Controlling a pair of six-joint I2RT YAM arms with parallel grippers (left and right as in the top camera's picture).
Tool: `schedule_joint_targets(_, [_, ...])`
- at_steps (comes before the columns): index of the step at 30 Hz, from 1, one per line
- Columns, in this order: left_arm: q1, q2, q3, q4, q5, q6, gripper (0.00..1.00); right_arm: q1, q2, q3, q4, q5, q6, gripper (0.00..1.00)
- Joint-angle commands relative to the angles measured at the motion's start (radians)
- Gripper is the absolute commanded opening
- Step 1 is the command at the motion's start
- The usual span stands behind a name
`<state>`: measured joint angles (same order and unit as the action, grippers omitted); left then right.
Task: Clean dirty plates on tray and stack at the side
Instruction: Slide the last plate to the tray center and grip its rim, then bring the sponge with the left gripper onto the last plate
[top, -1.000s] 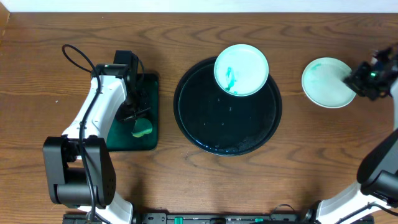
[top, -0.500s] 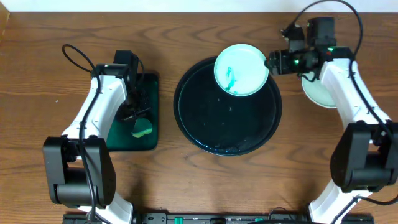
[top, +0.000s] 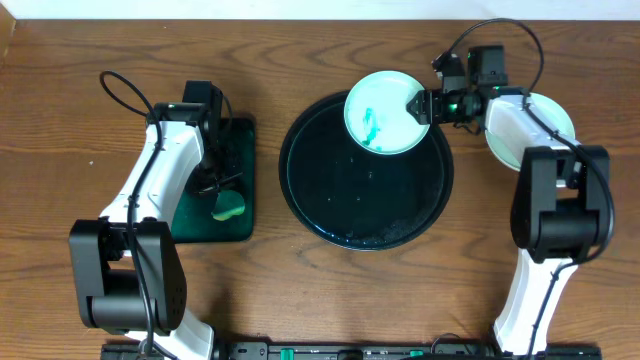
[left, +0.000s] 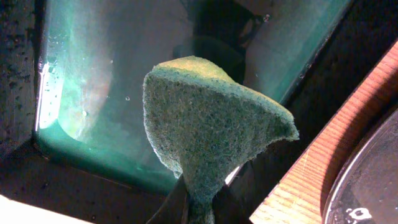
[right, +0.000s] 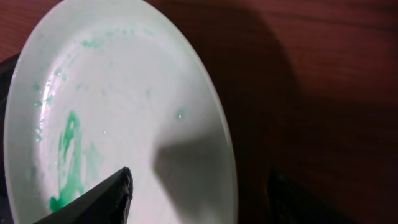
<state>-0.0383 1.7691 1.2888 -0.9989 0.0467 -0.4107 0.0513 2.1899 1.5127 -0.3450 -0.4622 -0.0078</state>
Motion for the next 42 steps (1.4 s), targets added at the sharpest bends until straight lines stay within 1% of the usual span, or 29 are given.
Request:
schedule_joint_targets(1, [0.002,-0.018,-0.008,-0.007,-0.005,0.017,0.07,0.019,0.014,0.010,0.048,-0.058,0.004,0.63])
schedule_joint_targets(4, [0.002,-0.018,-0.008,-0.007,-0.005,0.017,0.07,0.026,0.016,0.010,0.062,-0.039,0.015,0.41])
schedule_joint_targets(7, [0.002,-0.018,-0.008,-0.007,-0.005,0.017,0.07,0.031,0.016,0.010,0.060,-0.012,0.015,0.06])
schedule_joint_targets(8, [0.002,-0.018,-0.008,-0.007,-0.005,0.017,0.07,0.032,0.016,0.010,0.057,-0.003,0.019,0.01])
schedule_joint_targets(12, [0.002,-0.018,-0.008,-0.007,-0.005,0.017,0.07,0.032,0.016,0.010,0.037,0.020,0.061,0.01])
schedule_joint_targets(16, [0.002,-0.018,-0.008,-0.006,-0.005,0.017,0.07,0.032,0.005,0.010,0.017,-0.016,0.104,0.01])
schedule_joint_targets(21, [0.002,-0.018,-0.008,-0.006,-0.005,0.017,0.07,0.055,-0.066,0.010,-0.060,-0.017,0.116,0.01])
schedule_joint_targets(27, [0.002,-0.018,-0.008,-0.006,-0.005,0.017,0.07,0.096,-0.181,0.010,-0.286,0.100,0.153,0.01])
schedule_joint_targets(31, [0.000,-0.018,-0.008,-0.002,-0.001,0.017,0.07,0.131,-0.187,0.008,-0.466,0.161,0.173,0.01])
schedule_joint_targets(33, [-0.009,-0.018,-0.008,0.006,0.010,0.018,0.07,0.151,-0.178,-0.017,-0.521,0.167,0.172,0.01])
schedule_joint_targets(35, [-0.022,-0.018,-0.008,0.020,0.029,0.026,0.07,0.166,-0.175,-0.060,-0.520,0.166,0.177,0.01])
schedule_joint_targets(39, [-0.078,-0.018,-0.008,0.072,0.058,0.075,0.07,0.188,-0.175,-0.177,-0.451,0.154,0.180,0.01])
schedule_joint_targets(42, [-0.131,-0.018,-0.008,0.113,0.059,0.097,0.07,0.189,-0.175,-0.210,-0.432,0.132,0.180,0.01])
